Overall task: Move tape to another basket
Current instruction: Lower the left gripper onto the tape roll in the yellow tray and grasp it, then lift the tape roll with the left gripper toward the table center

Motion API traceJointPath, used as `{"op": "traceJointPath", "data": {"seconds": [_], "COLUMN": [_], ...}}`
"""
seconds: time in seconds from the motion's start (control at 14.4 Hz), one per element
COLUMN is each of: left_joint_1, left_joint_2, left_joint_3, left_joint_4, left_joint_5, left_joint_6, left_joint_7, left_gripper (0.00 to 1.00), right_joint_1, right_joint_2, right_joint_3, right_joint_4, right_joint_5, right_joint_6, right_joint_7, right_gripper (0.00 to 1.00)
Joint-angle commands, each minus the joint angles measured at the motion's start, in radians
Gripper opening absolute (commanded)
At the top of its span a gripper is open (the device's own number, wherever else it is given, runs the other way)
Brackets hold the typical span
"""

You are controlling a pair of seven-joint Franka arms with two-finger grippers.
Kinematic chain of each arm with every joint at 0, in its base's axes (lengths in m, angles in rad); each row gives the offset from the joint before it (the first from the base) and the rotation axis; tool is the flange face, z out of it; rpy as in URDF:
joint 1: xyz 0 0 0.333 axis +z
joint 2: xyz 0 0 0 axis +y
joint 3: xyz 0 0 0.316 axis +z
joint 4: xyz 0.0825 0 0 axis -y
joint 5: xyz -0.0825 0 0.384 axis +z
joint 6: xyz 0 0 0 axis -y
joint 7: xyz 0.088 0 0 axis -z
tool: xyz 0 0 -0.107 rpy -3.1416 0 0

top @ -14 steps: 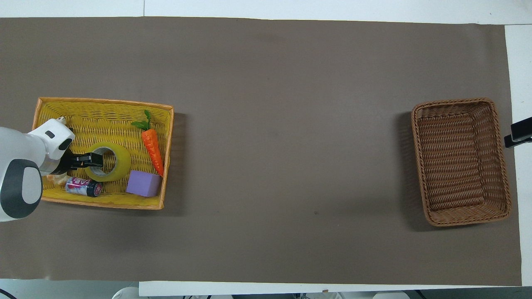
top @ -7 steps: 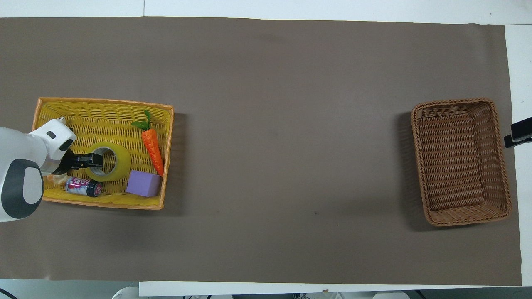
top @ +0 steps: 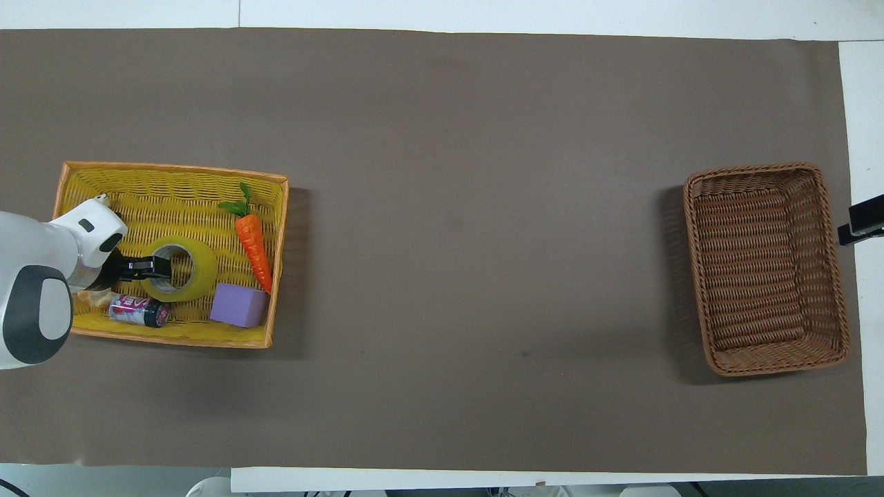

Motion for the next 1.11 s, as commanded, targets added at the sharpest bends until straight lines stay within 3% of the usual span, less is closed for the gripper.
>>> {"op": "traceJointPath", "data": {"seconds": [0.0,0.69,0.76,0.97,1.04], "left_joint_1": [-0.012,-0.024,-0.025,-0.025,-0.025], "left_joint_2": [-0.006,0.029,0.029,0.028,0.028], "left_joint_3": [0.006,0.006,0.006,0.006,0.006], "left_joint_4": [-0.025,-0.011,-0.011,-0.011,-0.011], "left_joint_5": [0.015,0.015,0.015,0.013,0.013], "left_joint_6": [0.026,0.018,0.020,0.012,0.010], "left_joint_7": [0.011,0.038,0.038,0.031,0.031], "left_gripper": [0.70,0.71,0.66,0.20,0.08], "right_joint_1": [-0.008,-0.008,-0.008,-0.008,-0.008], "right_joint_2": [-0.026,-0.026,-0.026,-0.026,-0.026], "right_joint_3": [0.007,0.007,0.007,0.007,0.007], "right_joint_4": [-0.030,-0.030,-0.030,-0.030,-0.030], "right_joint_5": [-0.005,-0.005,-0.005,-0.005,-0.005], "right_joint_6": [0.011,0.011,0.010,0.011,0.010], "right_joint_7": [-0.023,-0.023,-0.023,-0.023,-0.023], "right_gripper": [1.00,1.00,1.00,1.00,1.00]}}
